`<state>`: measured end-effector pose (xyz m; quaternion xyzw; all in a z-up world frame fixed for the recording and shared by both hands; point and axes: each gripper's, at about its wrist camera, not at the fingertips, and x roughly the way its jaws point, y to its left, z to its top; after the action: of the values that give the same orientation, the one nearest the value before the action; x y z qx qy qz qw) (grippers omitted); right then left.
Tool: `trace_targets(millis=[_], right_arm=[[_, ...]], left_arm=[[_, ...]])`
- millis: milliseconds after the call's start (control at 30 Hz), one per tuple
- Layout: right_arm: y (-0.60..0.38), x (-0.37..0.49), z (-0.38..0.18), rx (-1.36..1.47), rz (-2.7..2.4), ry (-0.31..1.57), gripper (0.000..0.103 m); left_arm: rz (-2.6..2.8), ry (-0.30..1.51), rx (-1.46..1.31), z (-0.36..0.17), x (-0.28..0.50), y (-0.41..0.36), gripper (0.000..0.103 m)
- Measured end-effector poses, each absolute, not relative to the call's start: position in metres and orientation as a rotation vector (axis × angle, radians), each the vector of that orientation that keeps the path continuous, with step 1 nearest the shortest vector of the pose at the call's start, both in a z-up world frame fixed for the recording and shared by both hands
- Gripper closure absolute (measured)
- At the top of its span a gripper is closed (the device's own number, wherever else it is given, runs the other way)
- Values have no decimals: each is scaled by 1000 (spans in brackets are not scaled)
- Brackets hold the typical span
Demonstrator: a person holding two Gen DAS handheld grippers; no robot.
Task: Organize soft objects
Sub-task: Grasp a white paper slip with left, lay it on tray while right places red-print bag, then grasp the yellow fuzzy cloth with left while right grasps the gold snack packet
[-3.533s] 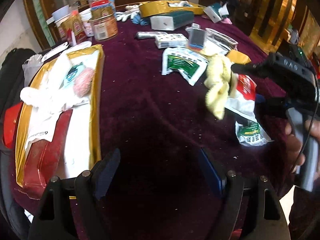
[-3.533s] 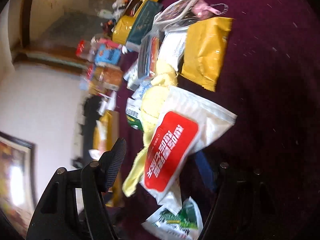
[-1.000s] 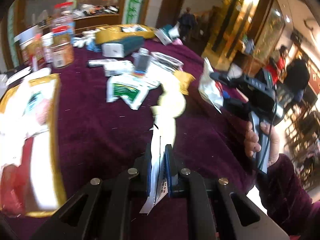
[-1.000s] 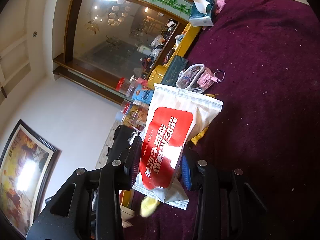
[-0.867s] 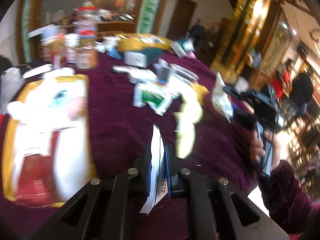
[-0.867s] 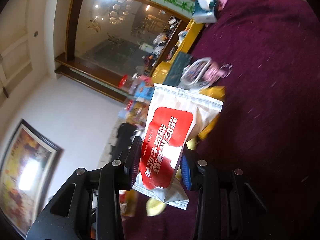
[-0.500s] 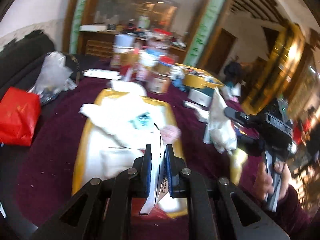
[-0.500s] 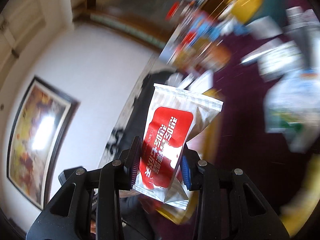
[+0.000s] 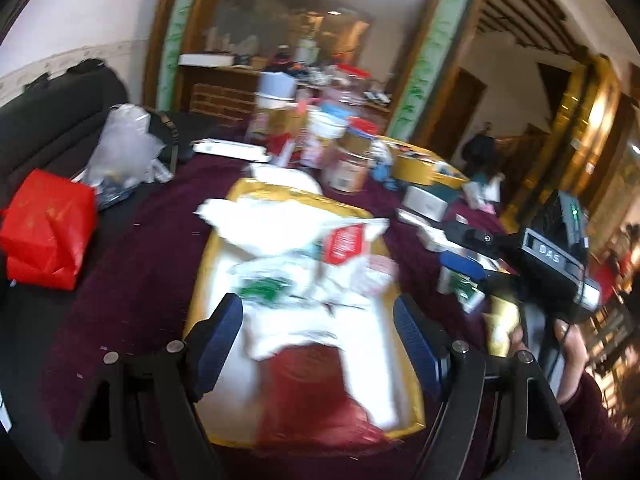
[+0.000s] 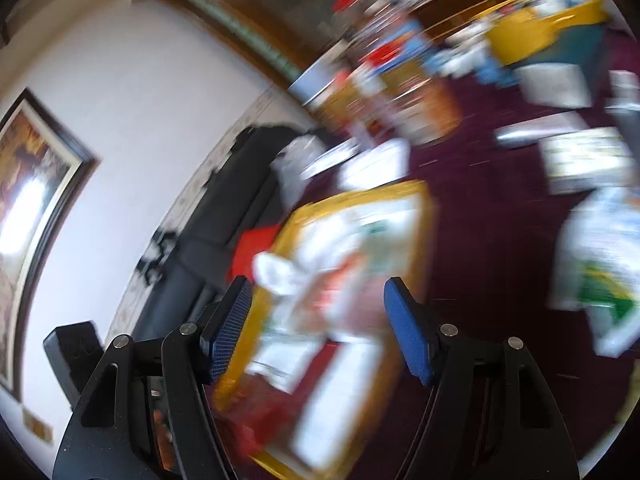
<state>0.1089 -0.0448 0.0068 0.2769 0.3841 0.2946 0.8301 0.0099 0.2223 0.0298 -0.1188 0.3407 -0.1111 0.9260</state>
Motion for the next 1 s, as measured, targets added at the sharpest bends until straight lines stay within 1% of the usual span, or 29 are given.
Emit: trace_targets(millis=[133,300,400,467,533,633,733,767,800,833,933,1000], right_arm=[[-135,74,11,615,449,750,33],[-257,49,5,765,178,707,33],[-312,57,-15,923,75,790,33],[-329,67,-29,997,91,823,33],[-331,85,-48,1040,103,904,33],[-328,103,-60,1018,124,885,34],[-308,132,-70,921,148,894,32],[-303,136,-70,882,150,893,36],[-296,141,-72,810,137,896,43],[-292,145,-73,750,119,905,68],[-287,144,-85,627,172,848,71],[-288,148,-94,661,189,852,70]], left_arm=[[-330,712,-170,29,-2,178,24],[-435,741,-73,25,-6,118,24],[-496,771,-58,20,-7,86,24],[-530,812,-39,15,-8,65,24],[-547,847,-5,9,-11,47,24],[-554,874,35,6,-16,34,24],[-541,891,39,6,-17,31,24],[-537,897,33,6,-16,30,24],[-533,905,25,6,-15,30,24],[-527,915,21,5,-12,26,24],[-499,942,14,2,-5,21,24],[-485,964,11,0,1,13,24]])
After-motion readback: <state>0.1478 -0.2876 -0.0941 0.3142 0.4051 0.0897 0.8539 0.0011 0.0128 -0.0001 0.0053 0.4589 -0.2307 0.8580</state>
